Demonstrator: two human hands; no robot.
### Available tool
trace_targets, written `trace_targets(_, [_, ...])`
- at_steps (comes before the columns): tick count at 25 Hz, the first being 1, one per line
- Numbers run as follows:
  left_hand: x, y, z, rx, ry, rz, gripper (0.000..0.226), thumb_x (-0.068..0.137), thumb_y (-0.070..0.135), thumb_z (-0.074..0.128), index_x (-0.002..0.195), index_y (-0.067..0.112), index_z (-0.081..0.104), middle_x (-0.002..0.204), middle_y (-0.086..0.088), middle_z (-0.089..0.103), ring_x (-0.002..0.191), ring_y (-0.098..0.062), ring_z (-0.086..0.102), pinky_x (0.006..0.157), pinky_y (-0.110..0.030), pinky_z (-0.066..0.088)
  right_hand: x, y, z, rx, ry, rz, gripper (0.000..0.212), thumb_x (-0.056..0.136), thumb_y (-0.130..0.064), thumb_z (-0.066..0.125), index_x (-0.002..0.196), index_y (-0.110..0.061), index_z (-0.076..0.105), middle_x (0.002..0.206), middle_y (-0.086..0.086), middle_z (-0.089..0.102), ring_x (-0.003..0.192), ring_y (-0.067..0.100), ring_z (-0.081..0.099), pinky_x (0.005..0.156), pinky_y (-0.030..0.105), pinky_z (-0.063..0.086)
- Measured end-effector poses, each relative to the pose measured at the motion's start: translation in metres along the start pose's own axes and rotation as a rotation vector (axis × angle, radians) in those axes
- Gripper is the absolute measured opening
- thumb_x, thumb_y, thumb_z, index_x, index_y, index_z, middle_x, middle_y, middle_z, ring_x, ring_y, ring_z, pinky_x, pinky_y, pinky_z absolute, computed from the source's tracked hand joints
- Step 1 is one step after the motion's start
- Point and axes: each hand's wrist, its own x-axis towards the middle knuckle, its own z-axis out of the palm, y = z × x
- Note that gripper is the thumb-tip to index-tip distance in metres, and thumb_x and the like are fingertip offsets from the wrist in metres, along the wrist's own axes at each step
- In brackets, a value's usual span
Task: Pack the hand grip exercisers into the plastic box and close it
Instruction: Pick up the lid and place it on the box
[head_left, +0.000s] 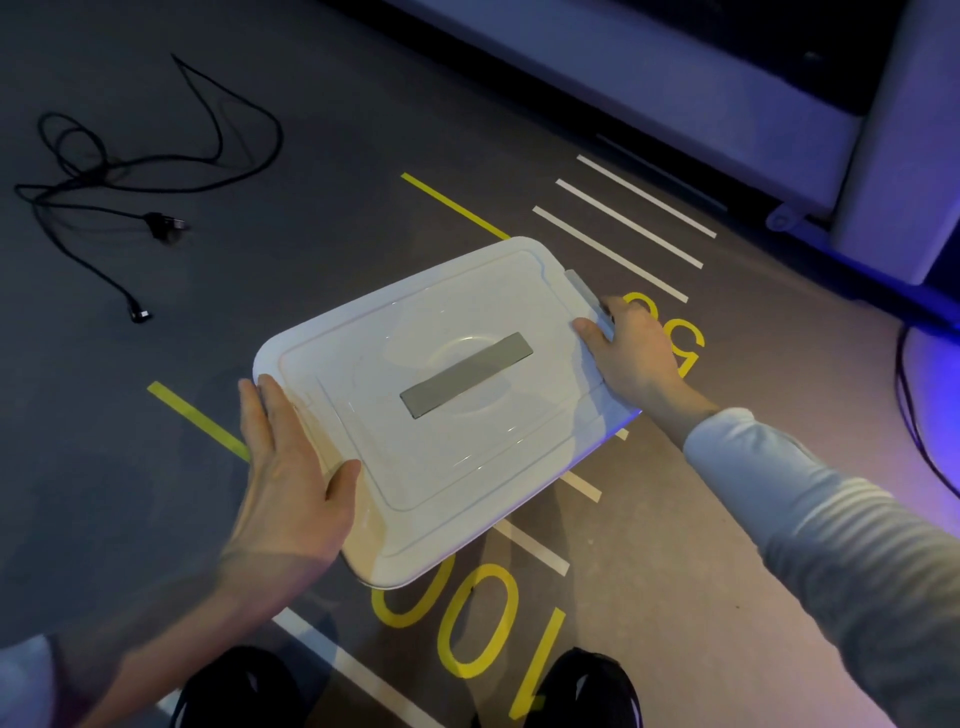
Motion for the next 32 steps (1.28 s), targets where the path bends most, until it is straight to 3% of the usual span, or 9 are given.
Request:
trace_targets(5, [0.001,0.0,0.001,0.039,0.005,0.014,0.095,0.088,0.01,0.056,0.143,0.014,-0.021,0.151,0.008,-0.027,0.143,-0.021,0.0,0.112,-0.037,0.016,-0.002,-0.004,0.004,0.075,0.003,0.031,0.041,0.095,-0.03,0.051,0.127,-0.006,0.046,0.119,0.015,0.056,0.107,0.034,0.054,0.077,0.035,0.041])
trace_targets(9, [0.003,-0.002,0.003,0.075,0.002,0.046,0.096,0.087,0.009,0.056,0.143,0.014,-0.021,0.152,0.007,-0.025,0.143,-0.027,0.001,0.112,-0.04,0.016,-0.003,-0.009,0.005,0.041,0.062,0.032,0.029,0.095,-0.025,0.052,0.118,-0.009,0.048,0.114,0.015,0.057,0.102,0.036,0.055,0.071,0.035,0.038])
trace_targets(12, [0.004,-0.003,0.0,0.051,0.006,0.034,0.095,0.088,0.01,0.056,0.143,0.013,-0.021,0.152,0.005,-0.026,0.139,-0.01,-0.001,0.111,-0.033,0.014,-0.003,-0.01,0.004,-0.019,0.075,0.011,0.03,0.095,-0.025,0.052,0.119,-0.008,0.05,0.115,0.016,0.057,0.101,0.036,0.054,0.071,0.035,0.038])
trace_targets(14, [0.007,-0.009,-0.005,-0.005,0.003,-0.058,0.095,0.085,0.015,0.062,0.145,0.006,-0.011,0.156,-0.007,-0.004,0.134,-0.004,0.008,0.109,-0.032,0.021,-0.003,-0.011,0.003,-0.062,0.072,-0.007,0.031,0.095,-0.025,0.051,0.12,-0.007,0.05,0.115,0.018,0.057,0.103,0.039,0.054,0.074,0.039,0.041])
trace_targets(15, [0.011,-0.014,-0.006,-0.051,0.001,-0.124,0.088,0.083,0.018,0.065,0.143,0.002,0.004,0.15,-0.014,0.022,0.135,-0.013,0.025,0.104,-0.035,0.032,-0.004,-0.013,0.004,-0.095,0.073,-0.009,0.031,0.096,-0.024,0.049,0.12,-0.006,0.049,0.116,0.019,0.056,0.104,0.04,0.053,0.077,0.042,0.042])
trace_targets(16, [0.013,-0.018,-0.009,-0.107,0.004,-0.201,0.072,0.081,0.02,0.068,0.135,0.0,0.025,0.131,-0.014,0.048,0.122,-0.022,0.046,0.091,-0.037,0.043,-0.004,-0.015,0.005,-0.131,0.071,-0.006,0.031,0.096,-0.024,0.047,0.12,-0.005,0.048,0.118,0.02,0.055,0.106,0.041,0.052,0.079,0.044,0.042])
trace_targets(18, [0.014,-0.023,-0.013,-0.226,-0.023,-0.34,0.033,0.079,0.023,0.069,0.101,0.001,0.058,0.093,-0.011,0.068,0.088,-0.027,0.064,0.075,-0.038,0.051,-0.007,-0.02,0.009,-0.195,0.068,0.006,0.032,0.098,-0.021,0.043,0.123,-0.002,0.044,0.122,0.022,0.05,0.109,0.044,0.051,0.084,0.048,0.041])
trace_targets(21, [0.016,-0.026,-0.016,-0.291,-0.095,-0.432,0.025,0.077,0.028,0.071,0.078,0.003,0.068,0.075,-0.011,0.07,0.072,-0.024,0.066,0.076,-0.04,0.055,-0.009,-0.023,0.012,-0.207,0.049,0.009,0.033,0.098,-0.018,0.04,0.126,0.002,0.04,0.128,0.025,0.045,0.114,0.045,0.048,0.087,0.048,0.04])
trace_targets(32, [0.028,-0.009,-0.018,-0.109,-0.137,-0.404,0.018,0.077,0.021,0.064,0.088,0.007,0.064,0.081,-0.008,0.068,0.07,-0.02,0.066,0.064,-0.033,0.057,-0.008,-0.026,0.01,-0.22,0.027,0.027,0.033,0.098,-0.014,0.04,0.127,0.004,0.038,0.128,0.026,0.045,0.114,0.043,0.048,0.089,0.044,0.039])
